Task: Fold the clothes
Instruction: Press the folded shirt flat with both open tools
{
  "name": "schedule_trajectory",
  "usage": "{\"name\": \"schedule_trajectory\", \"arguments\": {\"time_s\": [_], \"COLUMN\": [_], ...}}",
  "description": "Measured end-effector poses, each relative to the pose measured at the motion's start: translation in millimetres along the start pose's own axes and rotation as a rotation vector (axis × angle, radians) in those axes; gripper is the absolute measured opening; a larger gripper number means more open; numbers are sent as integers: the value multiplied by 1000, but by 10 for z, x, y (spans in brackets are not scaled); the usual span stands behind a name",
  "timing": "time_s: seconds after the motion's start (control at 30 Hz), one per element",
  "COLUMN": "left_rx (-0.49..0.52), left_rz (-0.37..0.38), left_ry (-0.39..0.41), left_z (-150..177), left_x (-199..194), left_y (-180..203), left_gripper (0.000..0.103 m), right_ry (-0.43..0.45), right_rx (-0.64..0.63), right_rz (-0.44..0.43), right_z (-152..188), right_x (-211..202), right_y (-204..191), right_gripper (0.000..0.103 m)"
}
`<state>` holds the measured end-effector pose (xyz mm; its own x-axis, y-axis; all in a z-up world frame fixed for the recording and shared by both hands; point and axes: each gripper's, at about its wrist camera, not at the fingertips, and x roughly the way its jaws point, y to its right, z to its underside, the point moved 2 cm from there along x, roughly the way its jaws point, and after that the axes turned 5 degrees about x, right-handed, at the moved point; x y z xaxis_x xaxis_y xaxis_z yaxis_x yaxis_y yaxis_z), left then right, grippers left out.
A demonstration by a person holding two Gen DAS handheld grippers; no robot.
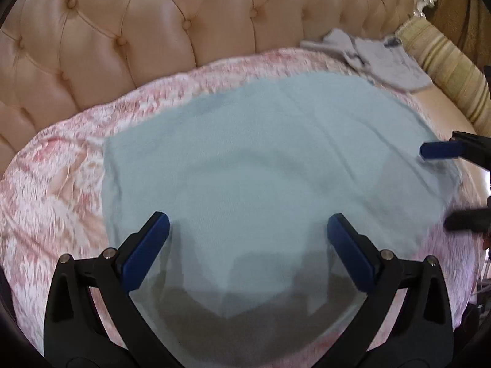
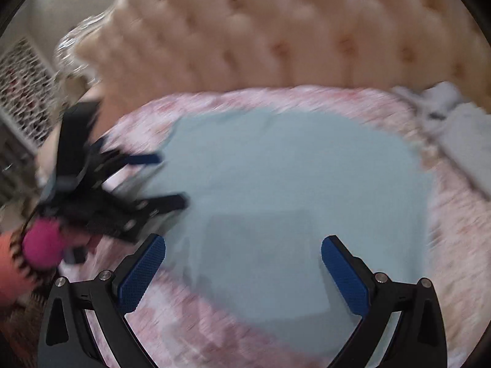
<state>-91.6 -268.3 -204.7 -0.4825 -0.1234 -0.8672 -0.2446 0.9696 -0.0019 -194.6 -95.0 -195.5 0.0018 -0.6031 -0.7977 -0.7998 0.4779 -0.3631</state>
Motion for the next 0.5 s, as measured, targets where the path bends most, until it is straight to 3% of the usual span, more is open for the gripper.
{"name": "schedule_trajectory", "arguments": {"time_s": [0.1,0.17,0.23,0.33,0.43,0.5], "left_rx": [-8,-36,-19,-33,-15,10], "left_rz": [18,51,45,35,39,52], "left_ry": [7,2,0,2,52,36], "left_z": [105,107,98,108,210,325], "left_x": [24,47,48,-68,-295,-290], "left_y": [-57,-134,-125,-109,-48,0], "left_gripper": [103,103,103,103,103,103], "right_ry": [-41,29,93,124,156,159], "right_rx": [-11,51,156,212,165,116], "right_rz": [74,75,24,57,13,-50], "right_z": [252,385,484,547,527,537], "right_x": [58,-111,-293,-440,-490,-463], "right_y": [71,262,471,540,333,178], "right_gripper": [103,103,101,103,103,103]}}
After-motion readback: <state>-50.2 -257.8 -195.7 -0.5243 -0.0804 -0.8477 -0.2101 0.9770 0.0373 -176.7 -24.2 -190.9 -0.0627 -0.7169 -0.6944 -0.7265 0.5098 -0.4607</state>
